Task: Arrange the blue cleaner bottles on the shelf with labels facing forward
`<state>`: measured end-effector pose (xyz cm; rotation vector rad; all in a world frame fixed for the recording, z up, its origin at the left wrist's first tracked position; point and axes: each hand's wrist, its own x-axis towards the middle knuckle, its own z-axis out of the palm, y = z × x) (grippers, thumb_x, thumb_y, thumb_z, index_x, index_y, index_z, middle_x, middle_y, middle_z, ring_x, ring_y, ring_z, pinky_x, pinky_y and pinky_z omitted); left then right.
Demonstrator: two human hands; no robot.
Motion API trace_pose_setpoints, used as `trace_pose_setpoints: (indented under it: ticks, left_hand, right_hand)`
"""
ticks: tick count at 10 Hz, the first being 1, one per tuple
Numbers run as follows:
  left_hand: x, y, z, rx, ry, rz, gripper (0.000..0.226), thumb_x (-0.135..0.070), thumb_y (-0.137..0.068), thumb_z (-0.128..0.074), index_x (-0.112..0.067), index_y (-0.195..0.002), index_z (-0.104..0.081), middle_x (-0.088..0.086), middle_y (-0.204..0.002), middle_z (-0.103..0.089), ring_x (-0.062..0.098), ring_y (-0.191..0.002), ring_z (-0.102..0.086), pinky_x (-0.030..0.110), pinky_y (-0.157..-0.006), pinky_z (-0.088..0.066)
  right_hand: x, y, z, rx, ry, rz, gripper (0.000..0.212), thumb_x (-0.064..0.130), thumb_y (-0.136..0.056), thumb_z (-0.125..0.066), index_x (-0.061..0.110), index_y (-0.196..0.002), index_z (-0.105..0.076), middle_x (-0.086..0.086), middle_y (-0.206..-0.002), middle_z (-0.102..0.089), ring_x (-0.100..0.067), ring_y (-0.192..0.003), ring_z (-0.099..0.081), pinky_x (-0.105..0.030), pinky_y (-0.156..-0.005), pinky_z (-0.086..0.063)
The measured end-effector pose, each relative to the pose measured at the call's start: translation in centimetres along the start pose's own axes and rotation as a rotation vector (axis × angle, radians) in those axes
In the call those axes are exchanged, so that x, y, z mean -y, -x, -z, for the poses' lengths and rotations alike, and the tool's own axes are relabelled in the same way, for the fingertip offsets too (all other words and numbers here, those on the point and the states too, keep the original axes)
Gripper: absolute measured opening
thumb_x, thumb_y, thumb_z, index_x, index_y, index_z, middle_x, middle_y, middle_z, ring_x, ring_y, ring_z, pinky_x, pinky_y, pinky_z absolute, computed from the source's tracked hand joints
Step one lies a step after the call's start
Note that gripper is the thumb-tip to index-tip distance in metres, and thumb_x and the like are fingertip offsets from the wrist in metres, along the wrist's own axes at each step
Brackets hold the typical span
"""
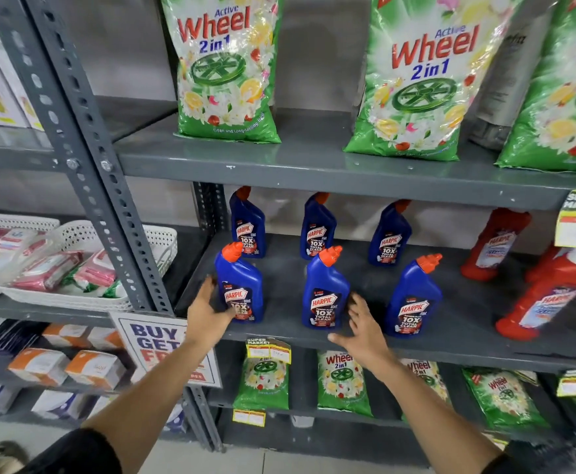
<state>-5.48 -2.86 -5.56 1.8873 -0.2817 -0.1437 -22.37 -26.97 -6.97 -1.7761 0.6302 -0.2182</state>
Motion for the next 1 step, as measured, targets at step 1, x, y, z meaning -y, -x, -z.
trace_pose_setpoints:
  ticks: [1]
  left_hand:
    - [-0.21, 2.67, 0.35, -0.144, -0.059, -0.177, 0.077, 0.000, -0.084, -0.064, -0.012, -0.150, -0.027, 0.007, -0.150, -0.042, 0.026, -0.143, -0.033, 0.040, -0.116, -0.029]
  right_hand:
    - [1.39, 2.33, 0.44, -0.121, -0.057, 0.030, 0.103, -0.002, -0.068, -0.082, 0.021, -0.149, -0.023, -0.010, -0.154, -0.032, -0.024, -0.143, -0.029, -0.035, -0.114, -0.029]
